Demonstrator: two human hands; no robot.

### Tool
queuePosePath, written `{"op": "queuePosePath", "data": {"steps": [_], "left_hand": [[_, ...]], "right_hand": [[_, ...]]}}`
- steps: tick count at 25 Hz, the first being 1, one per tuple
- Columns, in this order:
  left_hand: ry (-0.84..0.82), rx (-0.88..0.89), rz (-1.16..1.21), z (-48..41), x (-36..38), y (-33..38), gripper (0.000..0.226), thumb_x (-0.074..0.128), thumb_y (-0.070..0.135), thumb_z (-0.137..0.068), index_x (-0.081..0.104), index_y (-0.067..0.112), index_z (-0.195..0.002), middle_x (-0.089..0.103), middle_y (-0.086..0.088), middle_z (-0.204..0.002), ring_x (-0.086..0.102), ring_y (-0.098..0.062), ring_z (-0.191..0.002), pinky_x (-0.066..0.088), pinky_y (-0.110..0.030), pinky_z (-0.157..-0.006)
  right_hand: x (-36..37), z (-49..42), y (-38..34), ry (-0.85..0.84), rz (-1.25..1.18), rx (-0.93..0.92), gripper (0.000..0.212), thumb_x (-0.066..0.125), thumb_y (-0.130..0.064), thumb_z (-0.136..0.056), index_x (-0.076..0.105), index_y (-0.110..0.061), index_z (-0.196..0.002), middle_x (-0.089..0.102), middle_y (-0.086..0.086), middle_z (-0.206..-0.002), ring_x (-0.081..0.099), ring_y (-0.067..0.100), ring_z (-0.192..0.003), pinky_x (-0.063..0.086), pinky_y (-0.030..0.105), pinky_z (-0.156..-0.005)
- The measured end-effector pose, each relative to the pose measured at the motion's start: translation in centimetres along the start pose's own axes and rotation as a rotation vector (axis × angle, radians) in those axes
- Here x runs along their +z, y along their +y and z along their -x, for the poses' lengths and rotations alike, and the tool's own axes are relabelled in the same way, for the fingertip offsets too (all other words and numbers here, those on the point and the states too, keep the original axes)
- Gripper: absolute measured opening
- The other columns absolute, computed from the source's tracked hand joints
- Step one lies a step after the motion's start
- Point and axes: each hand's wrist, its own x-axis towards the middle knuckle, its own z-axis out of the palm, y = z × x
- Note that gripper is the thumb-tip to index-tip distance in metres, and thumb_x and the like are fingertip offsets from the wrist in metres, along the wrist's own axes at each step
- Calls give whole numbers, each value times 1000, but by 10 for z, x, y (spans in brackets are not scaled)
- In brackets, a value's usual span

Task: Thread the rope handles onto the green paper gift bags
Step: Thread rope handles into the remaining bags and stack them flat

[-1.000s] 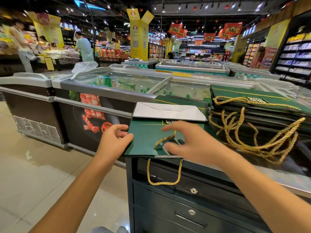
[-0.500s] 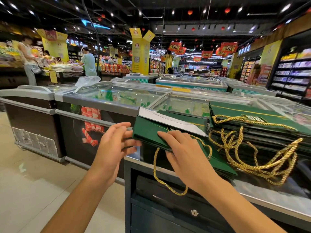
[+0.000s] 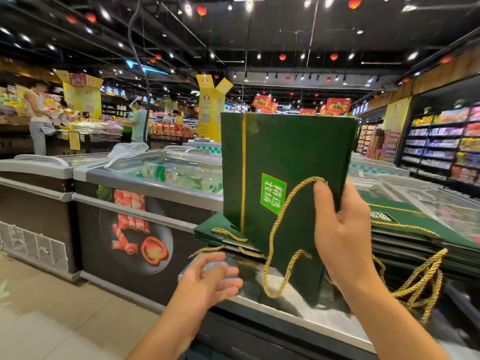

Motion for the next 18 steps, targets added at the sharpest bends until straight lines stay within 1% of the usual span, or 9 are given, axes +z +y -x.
{"op": "queuePosePath", "data": {"steps": [2,5,7,9,11,13,15,16,18], "left_hand": [[-30,-40,6,0,11,-5,39,71,8,-92,55,9,-127,76,-19,-99,75,-34,-90,62,-38,-81],[-62,-47,67,4,26,-7,53,74,8,-89,49,21,-133,73,-14,-107,75,-25,-83,63,-39,-75],[-43,-5,118,4,30,-10,64,76,1,-85,45,25,-135,71,-11,-117,75,-22,-89,62,-39,-69],[14,62,136,-1,28,-13,76,75,-6,-83,42,27,-142,68,-9,-125,75,-22,-97,61,-39,-71],[48,142,138,-5,24,-12,77,65,-13,-86,41,27,-147,66,-8,-129,73,-22,-104,61,-34,-74],[47,212,118,-9,17,-6,77,57,-19,-88,40,24,-149,66,-8,-129,70,-21,-110,61,-30,-82],[57,267,55,-12,10,5,77,53,-23,-89,41,23,-149,65,-4,-129,70,-13,-108,58,-25,-86],[67,287,12,-13,7,11,77,51,-23,-90,40,25,-148,63,2,-129,70,-4,-104,58,-19,-83],[81,325,-70,-18,3,24,77,50,-23,-91,38,26,-149,59,15,-123,68,11,-94,55,-11,-74]], "right_hand": [[0,-1,-1,106,-237,194,20,50,-22,-107,66,-26,-96,72,2,-86,68,27,-78,62,54,-69],[2,-1,7,215,-419,365,17,49,-21,-107,66,-23,-104,76,3,-94,74,22,-82,62,40,-68],[1,2,15,235,-489,396,16,50,-17,-106,65,-22,-104,76,2,-96,74,19,-84,61,35,-69],[-4,5,22,189,-440,372,18,56,-10,-102,66,-24,-106,76,2,-103,73,21,-94,59,41,-83],[-14,5,27,138,-333,347,27,64,-2,-95,67,-24,-109,76,3,-107,71,25,-103,55,44,-91],[-28,1,26,155,-294,342,38,71,1,-88,63,-20,-118,75,7,-109,71,30,-104,56,41,-86],[-46,-6,22,173,-343,327,50,71,3,-87,58,-21,-129,74,11,-111,73,30,-99,58,36,-76],[-55,-9,20,155,-336,320,55,71,3,-87,57,-25,-132,74,11,-111,75,26,-94,59,33,-71],[-68,-14,18,76,-176,302,58,74,1,-86,58,-32,-131,68,9,-114,75,17,-91,61,28,-67]]}}
